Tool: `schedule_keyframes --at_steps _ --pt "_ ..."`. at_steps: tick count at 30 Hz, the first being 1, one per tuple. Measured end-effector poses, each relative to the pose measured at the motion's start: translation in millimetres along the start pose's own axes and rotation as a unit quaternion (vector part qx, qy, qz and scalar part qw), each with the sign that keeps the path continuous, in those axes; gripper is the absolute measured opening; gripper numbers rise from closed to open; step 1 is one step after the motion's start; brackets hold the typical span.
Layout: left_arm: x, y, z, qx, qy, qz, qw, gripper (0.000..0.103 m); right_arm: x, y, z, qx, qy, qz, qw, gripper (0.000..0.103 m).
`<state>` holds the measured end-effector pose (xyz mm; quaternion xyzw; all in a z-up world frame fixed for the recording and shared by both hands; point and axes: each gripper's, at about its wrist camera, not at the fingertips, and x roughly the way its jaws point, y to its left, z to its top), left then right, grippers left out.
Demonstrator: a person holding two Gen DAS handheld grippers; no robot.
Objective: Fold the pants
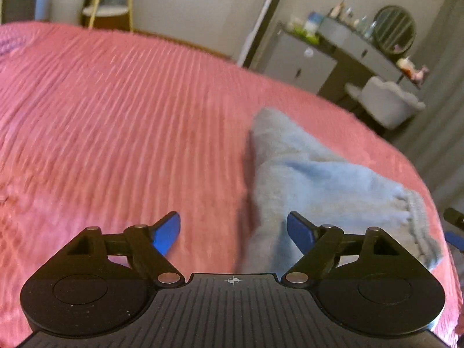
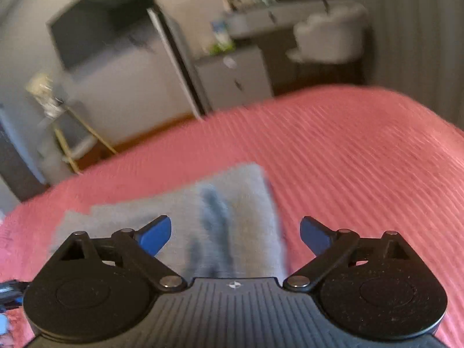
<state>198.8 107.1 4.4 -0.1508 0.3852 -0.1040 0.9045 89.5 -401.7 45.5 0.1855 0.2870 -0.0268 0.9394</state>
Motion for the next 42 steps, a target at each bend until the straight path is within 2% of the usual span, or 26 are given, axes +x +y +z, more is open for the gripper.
schedule_keyframes --at_steps 2,4,6,7,8,9,12,14,16,18,21,24,25,26,28,30,31,33,35,37,42 --pt "1.7 -21.2 -8.6 0.009 0.002 -0.026 0.9996 0.088 -11.0 23.0 -8.8 -0.028 -0.009 0.036 0.999 0.096" --pt "13.4 -39.7 -24.5 0.032 0.017 -0.023 0.9991 0.089 -16.8 40.5 -23.6 -0.084 -0.018 0.036 0.996 0.096" --pt "30.1 -49.5 -43.6 0.075 0.057 0.035 0.995 0.092 -6.1 52.0 -42.0 -0.139 -0.007 -0.006 0.99 0.096" --pt "34.2 -45.5 -49.0 0.079 0.061 0.042 0.9941 0.097 5.9 54.4 -55.3 -0.168 0.013 -0.054 0.984 0.096" --pt "31.8 -41.1 -53.5 0.071 0.053 0.028 0.9957 0.097 16.8 49.6 -66.5 -0.191 0.039 -0.106 0.975 0.097" --pt "28.1 -36.8 -53.5 0.061 0.053 0.018 0.9965 0.097 23.1 43.2 -72.1 -0.192 0.06 -0.118 0.972 0.097" --pt "14.3 -25.4 -43.8 0.042 0.054 0.029 0.9973 0.095 2.8 20.1 -75.4 -0.077 0.039 -0.086 0.993 0.097" --pt "3.3 -20.1 -33.6 0.036 0.036 0.048 0.9975 0.092 -15.3 11.1 -79.1 -0.025 0.016 -0.071 0.997 0.097" --pt "1.0 -18.0 -21.2 0.027 0.02 0.041 0.9986 0.092 -27.7 13.3 -85.9 -0.015 -0.015 -0.051 0.998 0.097" --pt "0.0 -17.9 -18.1 0.013 0.023 0.007 0.9996 0.093 -27.3 12.4 -89.7 -0.019 -0.022 -0.057 0.998 0.097" --pt "21.7 -14.3 -28.5 -0.024 0.069 -0.027 0.997 0.093 -23.3 11.3 -102.3 -0.007 -0.02 -0.051 0.998 0.097" --pt "39.8 -6.0 -49.9 -0.067 0.123 -0.054 0.9887 0.091 -13.7 2.3 -108.8 0.015 -0.028 -0.035 0.999 0.097" --pt "36.7 -2.6 -56.8 -0.074 0.125 -0.061 0.9875 0.09 -11.7 2.7 -111.1 0.015 -0.032 -0.032 0.999 0.097" --pt "34.3 -3.9 -58.1 -0.074 0.121 -0.059 0.9881 0.087 -4.1 8.0 -108.2 0.012 -0.033 -0.032 0.999 0.097" --pt "28.0 -4.8 -54.2 -0.079 0.124 -0.025 0.9888 0.079 -3.8 9.6 -108.0 0.003 -0.034 -0.029 0.999 0.097" --pt "10.1 -13.5 -44.3 -0.074 0.091 0.021 0.9929 0.072 -3.0 7.4 -106.4 0.006 -0.033 -0.022 0.999 0.097" --pt "-0.4 -23.2 -38.1 -0.046 0.06 0.046 0.996 0.073 -3.7 6.5 -103.8 0.012 -0.034 -0.018 0.999 0.097" --pt "-18.4 -41.9 -26.5 0.009 -0.004 0.062 0.998 0.078 -5.5 2.3 -99.8 0.032 -0.041 -0.01 0.999 0.097" --pt "-26.4 -61.2 -14.1 0.043 -0.051 0.052 0.9964 0.085 -9.1 -3.0 -97.1 0.052 -0.057 -0.011 0.997 0.097" --pt "-21.0 -78.3 -1.2 0.061 -0.073 0.025 0.9951 0.086 -11.9 -8.6 -94.4 0.065 -0.072 -0.015 0.995 0.097" --pt "25.7 -115.1 19.4 0.087 -0.078 -0.034 0.9926 0.085 -6.0 -16.0 -96.1 0.069 -0.072 -0.01 0.995 0.097"
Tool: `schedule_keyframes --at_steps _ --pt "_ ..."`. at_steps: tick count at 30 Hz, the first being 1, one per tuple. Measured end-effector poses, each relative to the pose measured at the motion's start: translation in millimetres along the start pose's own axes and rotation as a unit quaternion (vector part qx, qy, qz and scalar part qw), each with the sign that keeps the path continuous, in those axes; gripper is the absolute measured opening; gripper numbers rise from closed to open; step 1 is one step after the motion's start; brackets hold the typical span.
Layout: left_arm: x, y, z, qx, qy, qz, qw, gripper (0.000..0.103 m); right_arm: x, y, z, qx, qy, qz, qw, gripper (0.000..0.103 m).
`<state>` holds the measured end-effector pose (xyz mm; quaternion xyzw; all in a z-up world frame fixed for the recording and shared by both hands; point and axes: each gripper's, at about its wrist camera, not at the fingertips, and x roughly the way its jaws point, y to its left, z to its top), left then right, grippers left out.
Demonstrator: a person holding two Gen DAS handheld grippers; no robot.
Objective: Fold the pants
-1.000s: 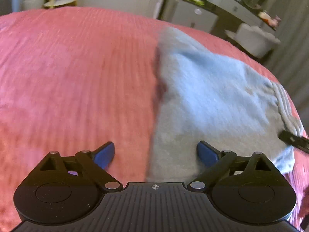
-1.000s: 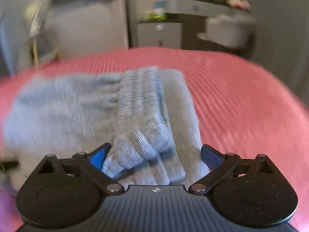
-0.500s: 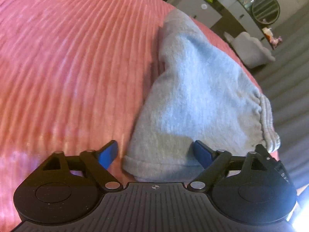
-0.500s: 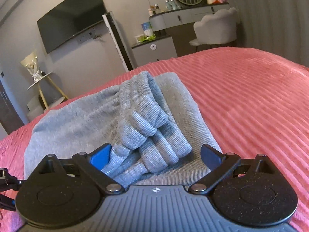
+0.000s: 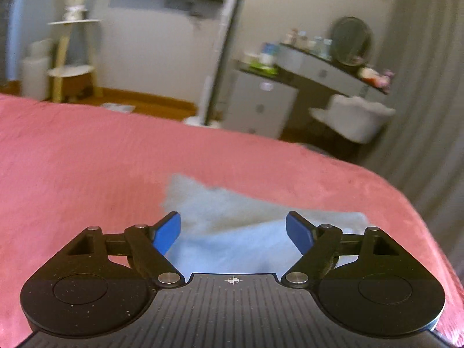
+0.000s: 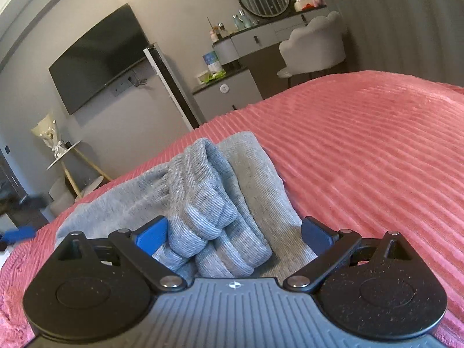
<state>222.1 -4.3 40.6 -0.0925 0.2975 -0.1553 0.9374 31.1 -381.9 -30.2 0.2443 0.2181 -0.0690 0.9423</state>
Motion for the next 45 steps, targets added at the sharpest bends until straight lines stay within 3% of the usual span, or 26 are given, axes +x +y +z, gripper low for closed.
schedule_keyframes --at_steps 2,6,9,12,14,15,19,21,24,27,32,39,45 --pt "28.3 -11.7 -1.5 0.021 0.02 -0.01 0.9995 0.085 1.6 0.8 -1.1 -0.007 -0.004 -0.001 1.0 0.097" --pt "84.7 -6.1 -13.8 0.047 0.087 0.068 0.9927 0.082 7.2 2.7 -5.9 -0.036 -0.009 -0.01 0.999 0.097" --pt "89.2 -9.1 -21.9 0.078 0.064 0.079 0.9918 0.084 11.2 3.8 -9.4 -0.053 -0.015 -0.007 0.998 0.097" --pt "72.5 -25.3 -22.0 0.121 0.03 0.105 0.9866 0.083 13.3 2.0 -12.9 -0.061 -0.023 -0.005 0.998 0.097" --pt "50.4 -33.5 -27.8 0.131 0.004 0.123 0.9837 0.095 14.8 -0.8 -12.7 -0.054 -0.019 -0.004 0.998 0.097" --pt "41.4 -30.6 -31.1 0.128 0.003 0.124 0.984 0.095 14.9 -2.0 -12.3 -0.052 -0.018 -0.002 0.998 0.097" --pt "-2.6 -14.9 -65.2 0.076 0.037 0.095 0.9919 0.095 16.0 -1.2 -16.8 -0.066 -0.025 -0.001 0.998 0.098" --pt "-28.7 -7.2 -85.9 0.039 0.059 0.1 0.9925 0.095 18.5 0.0 -20.1 -0.076 -0.025 -0.002 0.997 0.098" --pt "-63.8 5.6 -113.3 -0.029 0.082 0.073 0.9935 0.095 19.1 -0.1 -24.7 -0.083 -0.031 0.0 0.996 0.098" --pt "-83.1 13.4 -136.5 -0.066 0.11 0.06 0.9899 0.096 12.4 0.7 -25.8 -0.082 -0.042 0.001 0.996 0.098" --pt "-86.7 13.2 -153.7 -0.041 0.121 0.101 0.9867 0.096 -26.6 17.9 -31.3 -0.114 -0.043 -0.043 0.992 0.098" --pt "-71.2 -3.0 -162.7 0.015 0.157 0.115 0.9808 0.096 -65.5 50.3 -38.0 -0.166 0.032 -0.095 0.981 0.098" --pt "-81.8 -8.5 -167.9 0.017 0.158 0.114 0.9806 0.096 -85.2 71.9 -49.0 -0.207 0.075 -0.102 0.97 0.098"
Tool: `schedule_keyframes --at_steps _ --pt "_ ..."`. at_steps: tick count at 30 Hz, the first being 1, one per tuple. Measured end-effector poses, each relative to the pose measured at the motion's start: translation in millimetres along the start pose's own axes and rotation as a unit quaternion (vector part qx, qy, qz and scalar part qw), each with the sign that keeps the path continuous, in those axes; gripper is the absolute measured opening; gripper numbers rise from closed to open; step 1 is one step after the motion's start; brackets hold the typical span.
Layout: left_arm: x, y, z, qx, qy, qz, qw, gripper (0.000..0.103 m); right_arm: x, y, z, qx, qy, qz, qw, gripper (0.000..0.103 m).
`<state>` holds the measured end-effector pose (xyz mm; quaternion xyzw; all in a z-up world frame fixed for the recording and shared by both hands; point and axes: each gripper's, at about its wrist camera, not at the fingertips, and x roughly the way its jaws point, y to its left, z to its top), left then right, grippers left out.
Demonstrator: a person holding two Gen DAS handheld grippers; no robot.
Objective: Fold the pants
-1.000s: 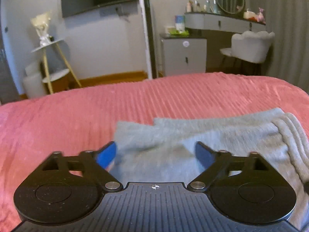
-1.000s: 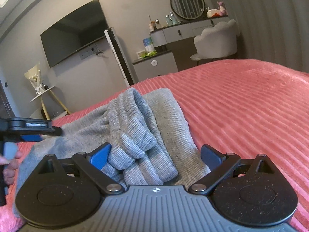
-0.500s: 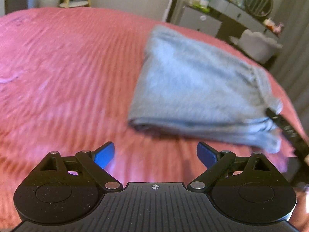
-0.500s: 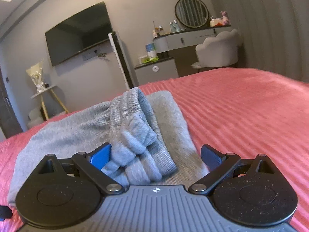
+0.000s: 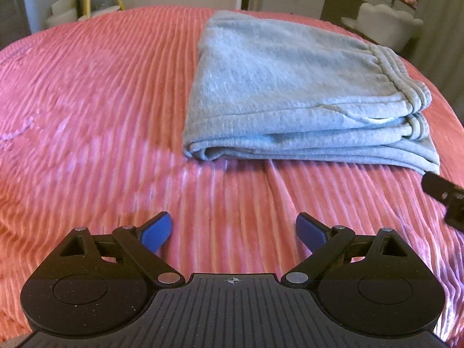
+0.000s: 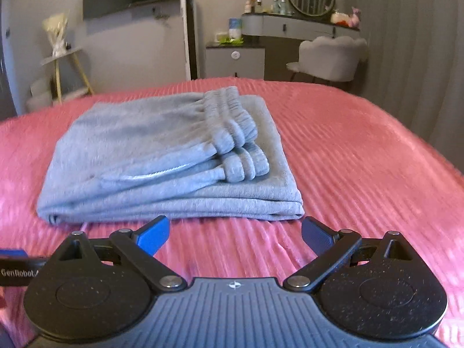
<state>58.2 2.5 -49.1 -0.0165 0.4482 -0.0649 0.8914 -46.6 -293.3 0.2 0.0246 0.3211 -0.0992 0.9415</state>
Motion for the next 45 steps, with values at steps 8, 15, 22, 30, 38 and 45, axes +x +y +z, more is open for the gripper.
schedule_keyframes --at_steps 8,15,22,30,38,45 --pt "-10.0 2.4 -2.3 -0.007 -0.014 0.01 0.9998 0.097 -12.3 32.1 -10.0 -0.083 0.013 -0.013 0.996 0.098" --pt "-4.1 0.4 -2.7 -0.001 -0.002 0.018 0.9998 0.097 -9.3 37.4 -12.4 -0.101 0.013 -0.021 0.995 0.098" --pt "-3.0 -8.7 -5.8 0.031 -0.011 0.036 0.9988 0.097 -9.5 37.4 -13.2 -0.1 0.008 -0.006 0.995 0.098" --pt "0.9 -11.1 -7.1 0.042 -0.007 0.039 0.9983 0.097 -6.9 28.0 -9.3 -0.069 0.011 0.003 0.998 0.098" --pt "2.3 -10.3 -6.6 0.041 -0.003 0.039 0.9984 0.097 -5.7 23.0 -7.8 -0.052 0.013 0.008 0.999 0.098" --pt "2.3 -11.4 -7.3 0.044 -0.003 0.039 0.9983 0.097 -6.2 22.7 -6.9 -0.052 0.011 0.009 0.999 0.098"
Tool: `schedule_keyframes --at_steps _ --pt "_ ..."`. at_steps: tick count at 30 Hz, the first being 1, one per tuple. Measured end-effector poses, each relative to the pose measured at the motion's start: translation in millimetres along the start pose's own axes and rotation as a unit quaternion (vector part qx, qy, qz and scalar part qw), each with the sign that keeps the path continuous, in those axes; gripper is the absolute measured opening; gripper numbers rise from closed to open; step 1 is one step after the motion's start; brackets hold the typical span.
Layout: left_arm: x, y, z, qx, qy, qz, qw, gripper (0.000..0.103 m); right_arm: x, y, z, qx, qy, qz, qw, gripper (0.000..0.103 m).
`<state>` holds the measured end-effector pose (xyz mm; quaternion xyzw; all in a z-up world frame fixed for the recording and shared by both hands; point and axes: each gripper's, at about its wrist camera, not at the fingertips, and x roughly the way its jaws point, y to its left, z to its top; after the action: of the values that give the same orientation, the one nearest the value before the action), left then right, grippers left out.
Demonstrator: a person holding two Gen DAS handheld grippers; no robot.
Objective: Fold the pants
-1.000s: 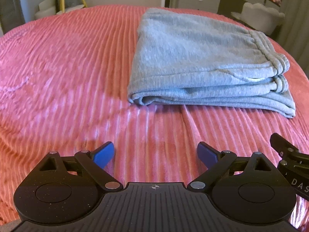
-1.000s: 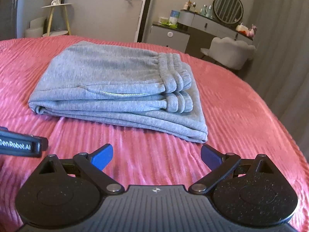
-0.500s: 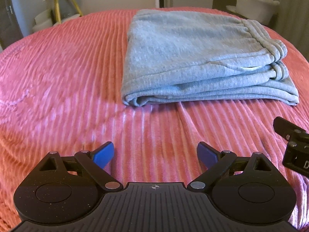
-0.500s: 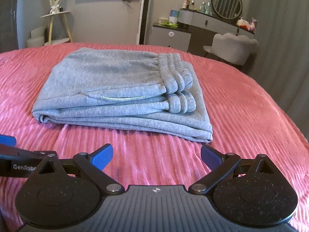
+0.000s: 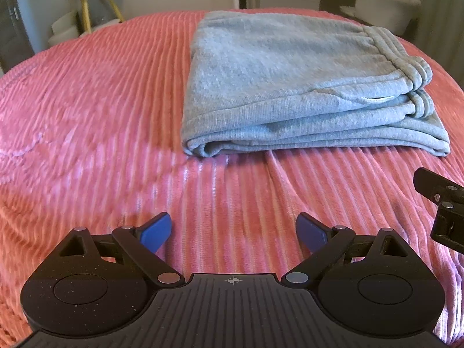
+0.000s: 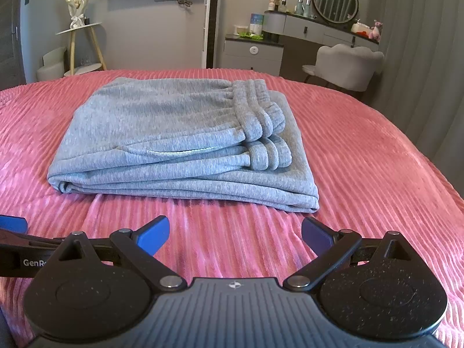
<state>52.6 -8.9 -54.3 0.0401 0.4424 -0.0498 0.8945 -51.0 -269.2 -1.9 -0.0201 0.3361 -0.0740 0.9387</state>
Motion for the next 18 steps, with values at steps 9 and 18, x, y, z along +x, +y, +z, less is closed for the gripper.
schedule_keyframes --at_steps 9,18 --pt "0.4 0.6 0.4 -0.001 0.001 -0.001 1.0 0.097 -0.2 -1.1 1.0 0.004 0.001 0.0 1.0 0.098" --pt "0.6 0.8 0.4 -0.001 0.001 -0.001 1.0 0.097 0.3 -1.1 0.9 0.004 0.003 -0.001 1.0 0.098"
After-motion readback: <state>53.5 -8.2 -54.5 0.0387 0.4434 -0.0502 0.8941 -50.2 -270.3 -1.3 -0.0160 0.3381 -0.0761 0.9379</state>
